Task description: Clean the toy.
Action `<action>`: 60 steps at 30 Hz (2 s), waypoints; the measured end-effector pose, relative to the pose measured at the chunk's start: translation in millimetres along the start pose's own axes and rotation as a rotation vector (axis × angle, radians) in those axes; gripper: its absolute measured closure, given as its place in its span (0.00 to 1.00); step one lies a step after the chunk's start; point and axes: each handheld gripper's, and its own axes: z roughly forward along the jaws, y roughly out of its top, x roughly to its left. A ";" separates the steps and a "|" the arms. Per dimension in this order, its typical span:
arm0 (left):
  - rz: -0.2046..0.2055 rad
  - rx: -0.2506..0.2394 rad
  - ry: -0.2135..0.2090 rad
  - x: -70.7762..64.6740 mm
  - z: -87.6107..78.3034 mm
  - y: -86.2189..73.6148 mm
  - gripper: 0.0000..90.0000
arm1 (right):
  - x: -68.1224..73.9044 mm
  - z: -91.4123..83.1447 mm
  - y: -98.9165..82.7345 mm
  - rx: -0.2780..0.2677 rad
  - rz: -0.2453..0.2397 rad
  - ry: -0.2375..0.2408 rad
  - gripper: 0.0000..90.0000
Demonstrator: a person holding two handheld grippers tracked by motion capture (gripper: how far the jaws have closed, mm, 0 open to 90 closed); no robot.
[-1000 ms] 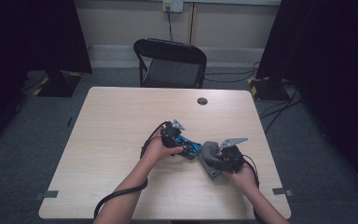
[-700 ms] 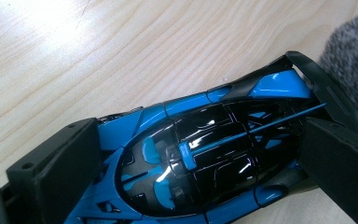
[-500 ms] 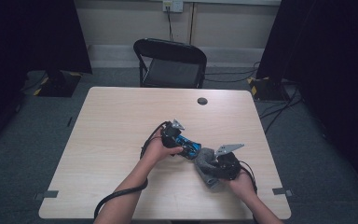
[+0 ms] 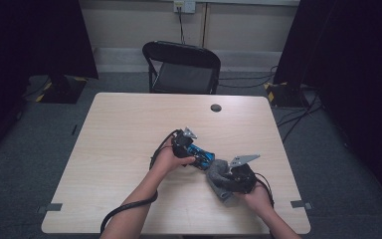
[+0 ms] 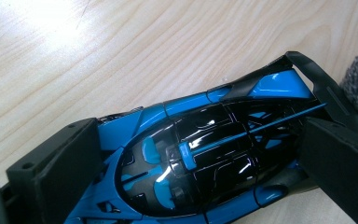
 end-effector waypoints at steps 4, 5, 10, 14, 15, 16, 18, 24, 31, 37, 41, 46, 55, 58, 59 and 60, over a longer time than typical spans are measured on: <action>0.000 0.001 0.000 0.0 0.0 0.0 0.00 | 1.7 0.8 0.4 0.000 0.000 0.004 0.79; 0.000 0.000 0.000 0.0 0.0 0.0 0.00 | 2.0 1.0 0.5 0.001 -0.002 0.005 0.79; 0.002 0.000 0.000 0.2 -0.1 -0.1 0.00 | 5.7 2.4 1.3 0.005 -0.013 0.014 0.79; 0.000 0.000 0.000 0.1 0.0 -0.1 0.00 | 9.3 3.5 2.2 0.010 -0.027 0.023 0.79; 0.001 0.000 0.000 0.1 -0.1 0.0 0.00 | 10.3 3.8 2.4 0.011 -0.033 0.022 0.79; 0.000 0.001 0.001 0.0 -0.1 0.0 0.00 | 11.3 4.0 2.7 0.012 -0.037 0.024 0.79; 0.001 -0.001 0.000 0.1 -0.1 -0.1 0.00 | 13.3 4.3 3.0 0.014 -0.045 0.033 0.79; -0.003 -0.005 0.000 -0.3 0.1 -0.3 0.00 | 19.4 3.2 2.7 0.017 -0.063 0.054 0.79; -0.003 -0.004 -0.001 -0.2 -0.1 -0.5 0.00 | 17.5 -11.4 -0.2 -0.005 -0.062 0.057 0.79; 0.001 -0.004 -0.001 0.0 -0.1 -0.5 0.00 | 2.1 -29.3 -1.5 -0.030 -0.028 0.030 0.79; -0.002 -0.005 0.000 -0.2 -0.1 -0.6 0.00 | -13.7 -38.4 3.0 -0.059 0.005 0.005 0.79; -0.002 -0.006 0.000 -0.4 -0.1 -0.8 0.00 | -29.2 -39.2 14.8 -0.066 0.011 -0.029 0.79; 0.000 -0.013 0.002 -0.8 -0.2 -1.7 0.00 | -64.6 -36.0 45.4 -0.083 0.013 -0.095 0.78; -0.002 -0.020 0.002 -0.9 -0.2 -2.6 0.00 | -77.5 -24.3 57.3 -0.075 0.020 -0.100 0.78; -0.003 -0.020 0.001 -0.9 -0.3 -2.7 0.00 | -80.2 -20.9 60.2 -0.073 0.020 -0.097 0.78; -0.002 -0.020 0.001 -0.8 -0.3 -2.5 0.00 | -84.0 -14.8 65.0 -0.066 0.015 -0.105 0.78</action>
